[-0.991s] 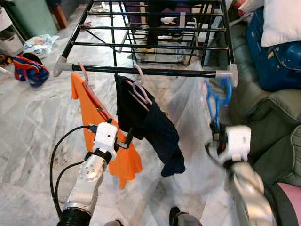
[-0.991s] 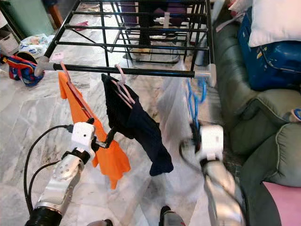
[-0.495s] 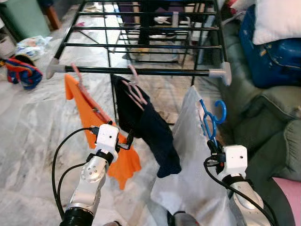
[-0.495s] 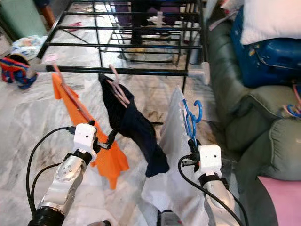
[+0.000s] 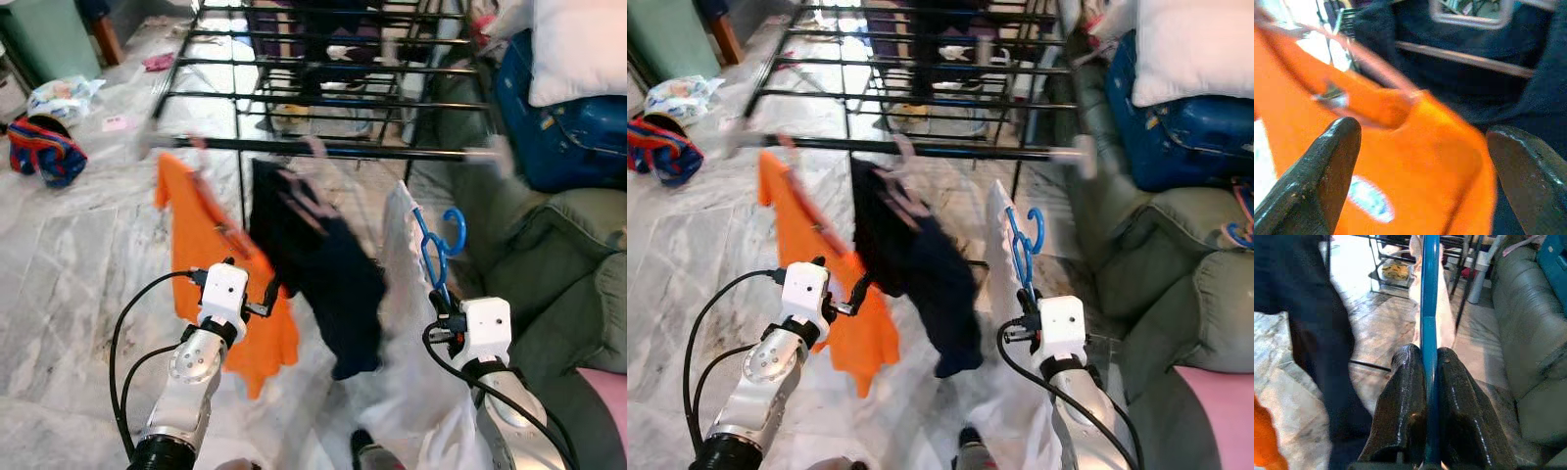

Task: Hang hanger

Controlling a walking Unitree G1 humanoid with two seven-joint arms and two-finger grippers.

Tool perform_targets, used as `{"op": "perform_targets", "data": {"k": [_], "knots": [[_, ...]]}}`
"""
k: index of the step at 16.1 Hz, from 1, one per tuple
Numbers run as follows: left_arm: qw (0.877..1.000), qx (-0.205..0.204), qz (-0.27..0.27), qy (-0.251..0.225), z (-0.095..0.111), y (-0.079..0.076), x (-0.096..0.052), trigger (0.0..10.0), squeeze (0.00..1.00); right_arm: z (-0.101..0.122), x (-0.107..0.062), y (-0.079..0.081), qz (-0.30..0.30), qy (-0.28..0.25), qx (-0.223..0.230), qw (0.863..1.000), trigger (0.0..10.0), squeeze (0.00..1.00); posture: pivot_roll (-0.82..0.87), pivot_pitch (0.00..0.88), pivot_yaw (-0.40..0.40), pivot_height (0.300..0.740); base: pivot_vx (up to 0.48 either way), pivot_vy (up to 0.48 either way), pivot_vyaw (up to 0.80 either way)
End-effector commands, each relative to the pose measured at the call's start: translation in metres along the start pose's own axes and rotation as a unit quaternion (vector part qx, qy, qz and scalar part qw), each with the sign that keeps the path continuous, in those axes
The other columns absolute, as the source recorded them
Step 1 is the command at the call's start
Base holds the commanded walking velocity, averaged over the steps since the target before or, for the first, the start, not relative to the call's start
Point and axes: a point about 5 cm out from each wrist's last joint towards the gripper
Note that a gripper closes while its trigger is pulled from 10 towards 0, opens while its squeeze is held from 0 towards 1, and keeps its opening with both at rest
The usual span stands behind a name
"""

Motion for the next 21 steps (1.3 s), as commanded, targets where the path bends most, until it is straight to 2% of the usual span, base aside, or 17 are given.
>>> {"op": "perform_targets", "data": {"k": [1, 6, 7, 12, 21], "knots": [[1.000, 0.007, 0.002, 0.012, -0.006, 0.002, -0.003, 10.0, 0.00, 0.002, 0.000, 0.004, 0.008, -0.003, -0.002, 1.000, 10.0, 0.00, -0.05, 0.148, 0.011, 0.740, 0.000, 0.480, 0.00], [1.000, 0.012, -0.001, 0.015, -0.007, 0.001, -0.003, 10.0, 0.00, -0.002, 0.000, 0.003, -0.005, 0.007, -0.008, 1.000, 10.0, 0.00, -0.06, 0.154, 0.016, 0.740, 0.000, 0.480, 0.00], [1.000, 0.021, -0.004, 0.014, -0.008, 0.000, -0.004, 10.0, 0.00, -0.003, 0.000, 0.002, -0.013, 0.013, -0.012, 1.000, 10.0, 0.00, -0.06, 0.155, 0.017, 0.740, 0.000, 0.000, 0.00], [0.999, 0.020, -0.003, 0.030, -0.013, -0.001, -0.005, 10.0, 0.00, -0.007, 0.001, -0.002, -0.035, 0.030, -0.020, 0.999, 10.0, 0.00, -0.06, 0.157, 0.014, 0.740, 0.000, 0.000, 0.00], [0.999, 0.019, 0.001, 0.036, -0.016, -0.002, -0.005, 10.0, 0.00, -0.008, 0.002, 0.000, -0.035, 0.035, -0.020, 0.999, 10.0, 0.00, -0.06, 0.166, 0.014, 0.740, -0.294, 0.000, 0.00]]}}
Point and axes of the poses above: a point about 5 cm out from each wrist's last joint towards the gripper, its own x axis pointing out of the wrist towards the gripper, its own z axis along the axis of the wrist's last joint, y = z × x, and after that the axes turned 5 degrees about -x, right-handed
